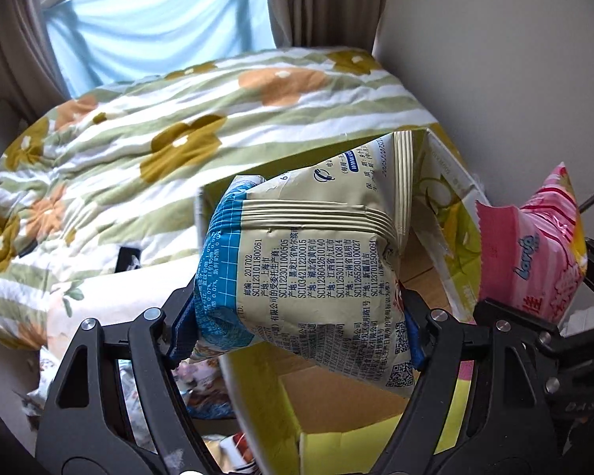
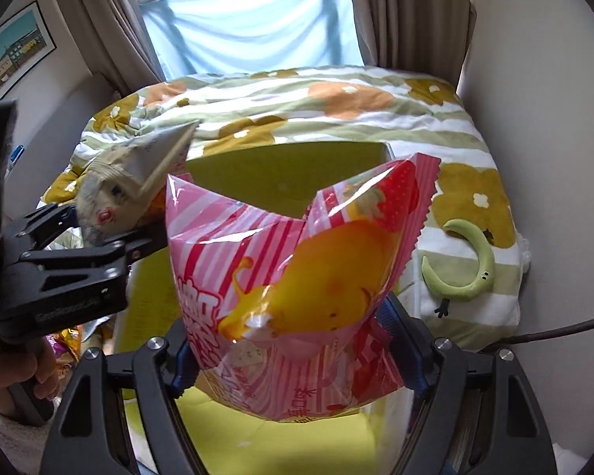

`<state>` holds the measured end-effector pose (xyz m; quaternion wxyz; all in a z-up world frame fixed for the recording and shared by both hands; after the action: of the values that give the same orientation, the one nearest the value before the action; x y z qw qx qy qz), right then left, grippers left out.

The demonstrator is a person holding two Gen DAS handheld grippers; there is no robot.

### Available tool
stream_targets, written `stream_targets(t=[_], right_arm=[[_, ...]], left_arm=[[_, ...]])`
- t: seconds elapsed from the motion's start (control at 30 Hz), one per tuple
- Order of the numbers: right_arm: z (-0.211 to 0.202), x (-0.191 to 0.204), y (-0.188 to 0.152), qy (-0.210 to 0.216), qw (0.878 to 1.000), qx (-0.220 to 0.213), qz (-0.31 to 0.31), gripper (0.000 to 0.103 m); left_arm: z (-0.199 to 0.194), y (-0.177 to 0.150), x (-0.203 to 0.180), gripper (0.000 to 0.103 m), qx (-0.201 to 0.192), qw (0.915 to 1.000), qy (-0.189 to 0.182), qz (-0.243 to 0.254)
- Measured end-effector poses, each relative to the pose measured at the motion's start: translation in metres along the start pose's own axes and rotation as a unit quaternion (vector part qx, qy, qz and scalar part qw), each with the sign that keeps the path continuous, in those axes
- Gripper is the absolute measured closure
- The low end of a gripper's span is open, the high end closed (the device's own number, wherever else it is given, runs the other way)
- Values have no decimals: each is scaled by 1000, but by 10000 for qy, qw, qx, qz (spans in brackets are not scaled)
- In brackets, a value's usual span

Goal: Organize snacks
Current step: 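Carry both bags over the cardboard box and open both tools to drop them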

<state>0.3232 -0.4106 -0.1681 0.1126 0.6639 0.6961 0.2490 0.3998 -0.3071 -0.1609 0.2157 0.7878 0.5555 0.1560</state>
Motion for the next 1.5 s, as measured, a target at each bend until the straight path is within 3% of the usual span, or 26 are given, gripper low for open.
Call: stream_targets(t=[0.13, 0.23, 0.53, 0.93, 1.13, 1.27, 1.5], right_arm=[[12, -11, 5, 52, 9999, 96, 45, 27], [16, -14, 6, 16, 9999, 115, 24, 27], [19, -21, 11, -78, 9993, 163, 316, 27], [29, -8, 41, 128, 9994, 99, 312, 24], [50, 1, 52, 27, 9999, 94, 52, 4], [47, 4, 45, -114, 9998, -162, -61, 4], [31, -2, 31, -26, 9998, -180, 109, 4]], left_arm=[[26, 10, -6, 21, 181, 9998, 84, 19], [35, 15, -3, 0, 180, 9996, 195, 78], [25, 10, 11, 1, 163, 9998, 68, 35], [-14, -15, 37, 1, 5, 9994, 331, -22], [-17, -23, 45, 1, 35, 9994, 312, -153], [-16, -28, 45, 1, 47, 9992, 362, -180], [-23, -33, 41, 1, 3, 9989, 395, -235]])
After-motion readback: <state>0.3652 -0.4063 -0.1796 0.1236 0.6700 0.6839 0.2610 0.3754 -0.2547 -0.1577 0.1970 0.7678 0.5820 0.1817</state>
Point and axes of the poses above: each gripper's, at about its wrist camera, not at the fingertips, and z roughly the way its jaws point, x to its left, y to its top, the point moved 2 cm from there along z, roughly the way its jaws point, and after that the axes turned 1 degree about z, right-handed, at the moved point
